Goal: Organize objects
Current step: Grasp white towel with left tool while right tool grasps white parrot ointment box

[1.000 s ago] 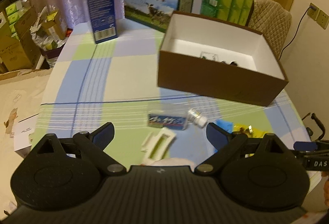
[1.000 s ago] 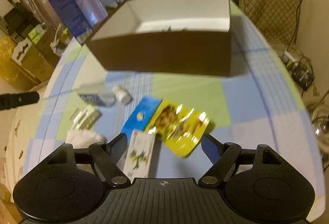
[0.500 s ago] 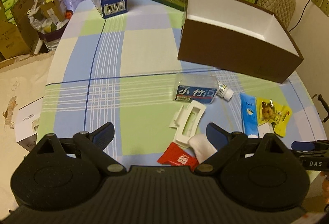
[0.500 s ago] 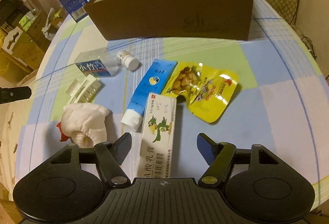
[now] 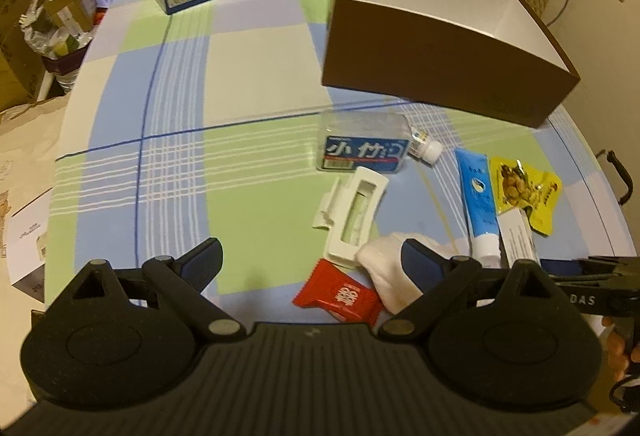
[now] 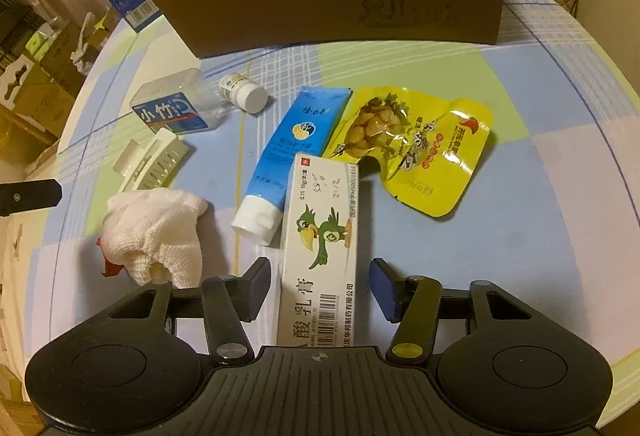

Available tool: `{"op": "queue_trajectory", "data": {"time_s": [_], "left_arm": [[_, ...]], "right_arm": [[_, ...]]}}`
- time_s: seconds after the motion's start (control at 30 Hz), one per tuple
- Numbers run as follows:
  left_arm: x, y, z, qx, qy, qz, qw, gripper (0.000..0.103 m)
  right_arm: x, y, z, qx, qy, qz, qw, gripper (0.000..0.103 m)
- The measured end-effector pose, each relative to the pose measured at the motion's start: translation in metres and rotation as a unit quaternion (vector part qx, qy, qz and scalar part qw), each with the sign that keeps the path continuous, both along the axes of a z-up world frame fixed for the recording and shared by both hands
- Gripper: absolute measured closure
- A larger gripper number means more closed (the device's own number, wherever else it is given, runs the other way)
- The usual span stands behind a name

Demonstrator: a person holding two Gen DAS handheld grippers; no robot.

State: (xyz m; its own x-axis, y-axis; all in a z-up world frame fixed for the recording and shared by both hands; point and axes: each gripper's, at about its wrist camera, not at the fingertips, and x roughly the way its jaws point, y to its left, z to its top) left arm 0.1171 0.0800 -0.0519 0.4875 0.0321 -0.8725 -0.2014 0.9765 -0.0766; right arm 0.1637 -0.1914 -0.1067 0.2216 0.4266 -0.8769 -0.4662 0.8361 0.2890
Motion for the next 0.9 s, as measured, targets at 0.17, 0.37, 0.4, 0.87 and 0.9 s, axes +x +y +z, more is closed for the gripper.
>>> {"op": "queue_trajectory", "data": {"time_s": [0.17, 0.37, 0.4, 0.87, 0.9], "left_arm": [[0.002, -0.013, -0.005, -0.007, 0.009, -0.016, 0.9998, 0.009], [0.002, -0.031, -0.01, -0.021, 0.012, -0.031, 0.9992, 0.009], [0.002, -0.035, -0.011, -0.024, 0.011, -0.034, 0.9991, 0.009], [0.017, -0.072, -0.038, -0.034, 0.028, -0.041, 0.9982, 0.01], [0.019, -0.075, -0.041, -0.03, 0.028, -0.042, 0.9983, 0.012]], "right_arm": [[0.0, 0.0, 0.0, 0.004, -0.001, 0.008, 1.0, 0.065], [-0.001, -0.008, 0.011, 0.011, -0.013, 0.016, 1.0, 0.066], [-0.001, -0.01, 0.014, 0.013, -0.015, 0.017, 1.0, 0.066], [0.021, -0.056, 0.034, 0.024, -0.03, -0.008, 0.999, 0.066], [0.023, -0.059, 0.034, 0.024, -0.03, -0.011, 0.999, 0.066]]}}
